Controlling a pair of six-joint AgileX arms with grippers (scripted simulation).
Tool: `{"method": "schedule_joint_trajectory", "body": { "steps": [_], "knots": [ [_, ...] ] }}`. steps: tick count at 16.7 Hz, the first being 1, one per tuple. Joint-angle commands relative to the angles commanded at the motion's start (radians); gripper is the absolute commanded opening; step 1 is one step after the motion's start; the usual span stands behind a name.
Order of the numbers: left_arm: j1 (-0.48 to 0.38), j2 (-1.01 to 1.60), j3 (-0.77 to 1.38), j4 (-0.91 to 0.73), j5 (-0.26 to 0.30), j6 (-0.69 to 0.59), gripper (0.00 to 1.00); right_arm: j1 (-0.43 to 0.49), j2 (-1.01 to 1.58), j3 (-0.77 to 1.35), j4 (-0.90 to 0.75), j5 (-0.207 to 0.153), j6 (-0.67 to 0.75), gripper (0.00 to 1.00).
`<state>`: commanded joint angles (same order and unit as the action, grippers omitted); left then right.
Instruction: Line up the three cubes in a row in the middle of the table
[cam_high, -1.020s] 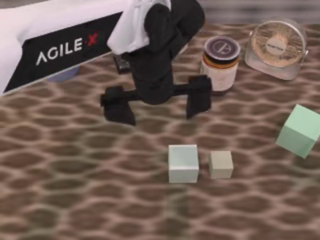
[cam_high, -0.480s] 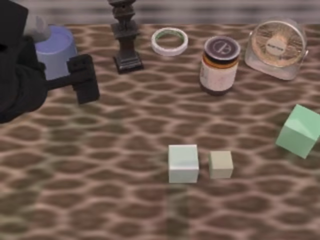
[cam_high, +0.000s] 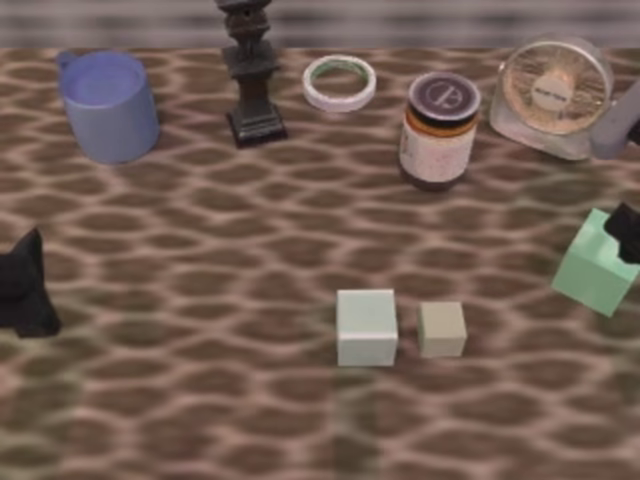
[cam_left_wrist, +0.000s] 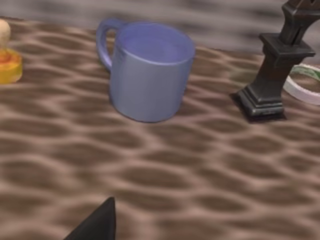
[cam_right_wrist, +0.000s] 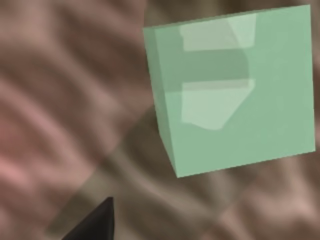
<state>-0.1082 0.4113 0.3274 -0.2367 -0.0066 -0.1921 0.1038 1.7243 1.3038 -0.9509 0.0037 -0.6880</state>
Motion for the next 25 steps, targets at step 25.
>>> {"method": "schedule_joint_trajectory", "body": {
  "steps": [25],
  "knots": [
    [0.128,-0.411,-0.327,0.237,0.007,0.192,1.00,0.022,0.433,0.087,0.147,-0.001,-0.129,1.00]
  ]
}}
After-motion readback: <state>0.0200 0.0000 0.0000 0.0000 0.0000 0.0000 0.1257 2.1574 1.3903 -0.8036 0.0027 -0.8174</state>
